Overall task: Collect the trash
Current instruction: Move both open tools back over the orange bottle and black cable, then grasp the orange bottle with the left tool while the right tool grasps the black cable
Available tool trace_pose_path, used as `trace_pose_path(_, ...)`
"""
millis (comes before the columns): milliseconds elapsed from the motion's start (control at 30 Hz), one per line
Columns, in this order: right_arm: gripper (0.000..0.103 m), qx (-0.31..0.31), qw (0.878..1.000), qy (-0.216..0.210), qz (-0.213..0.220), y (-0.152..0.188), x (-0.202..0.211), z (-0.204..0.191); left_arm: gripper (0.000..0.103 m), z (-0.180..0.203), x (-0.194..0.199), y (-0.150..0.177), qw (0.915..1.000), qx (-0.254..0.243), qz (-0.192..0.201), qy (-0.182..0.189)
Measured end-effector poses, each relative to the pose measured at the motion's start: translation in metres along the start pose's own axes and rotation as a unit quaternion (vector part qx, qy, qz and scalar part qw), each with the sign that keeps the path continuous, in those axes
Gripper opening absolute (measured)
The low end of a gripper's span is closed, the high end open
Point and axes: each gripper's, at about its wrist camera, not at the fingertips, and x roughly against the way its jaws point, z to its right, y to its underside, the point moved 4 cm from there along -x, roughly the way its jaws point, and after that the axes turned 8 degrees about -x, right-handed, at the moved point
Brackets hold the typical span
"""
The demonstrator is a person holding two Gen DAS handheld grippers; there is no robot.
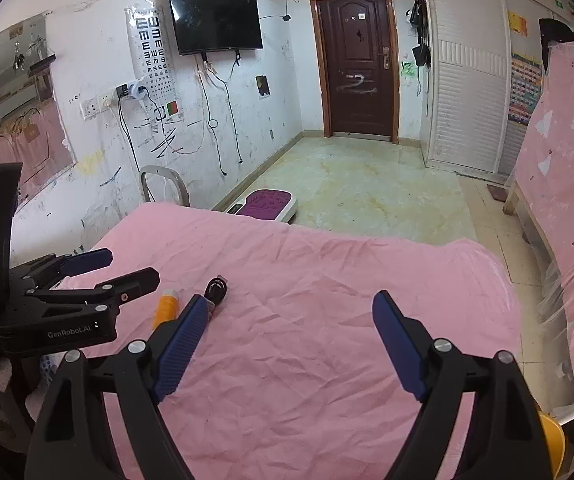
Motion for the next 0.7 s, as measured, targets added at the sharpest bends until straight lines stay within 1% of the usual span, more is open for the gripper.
trace_pose_path(100, 0.075, 0.001, 1.0, -0.001, -0.01, 0.0, -0.012, -0.006, 0.082, -0.005, -0.012, 0.008, 0.9998, -0.001, -0.018, -0.004)
trace_pose_path(133, 0.075, 0.002, 1.0, -0.001, -0.014, -0.001, -0.016, -0.007, 0.08, -0.007, -0.015, 0.01, 0.9997, -0.001, -0.022, -0.005)
trace_pose_path(167, 0.075, 0.003, 1.0, 0.0, -0.016, 0.0, -0.019, -0.007, 0.074, -0.009, -0.019, 0.013, 0.9995, -0.001, -0.029, -0.006)
trace_pose_path(300, 0.075, 0.003, 1.0, 0.0, -0.024, 0.001, -0.027, -0.008, 0.07, -0.009, -0.032, 0.021, 0.9986, -0.002, -0.052, 0.006)
trace_pose_path(367, 0.075, 0.002, 1.0, 0.001, -0.027, 0.0, -0.031, -0.01, 0.065, -0.007, -0.036, 0.024, 0.9981, -0.004, -0.06, 0.015)
trace_pose_path(533, 0.075, 0.001, 0.999, 0.002, -0.033, 0.002, -0.037, -0.012, 0.062, -0.001, -0.045, 0.029, 0.9968, -0.015, -0.072, 0.03)
trace_pose_path(600, 0.075, 0.003, 0.999, 0.002, -0.035, 0.002, -0.039, -0.014, 0.058, 0.0, -0.044, 0.028, 0.9968, -0.02, -0.072, 0.03)
trace_pose_path(667, 0.075, 0.003, 0.999, 0.001, -0.038, 0.002, -0.041, -0.016, 0.047, 0.001, -0.042, 0.029, 0.9968, -0.025, -0.07, 0.029)
trace_pose_path(700, 0.075, 0.003, 0.999, 0.0, -0.039, 0.002, -0.042, -0.018, 0.043, 0.002, -0.041, 0.03, 0.9967, -0.027, -0.068, 0.035)
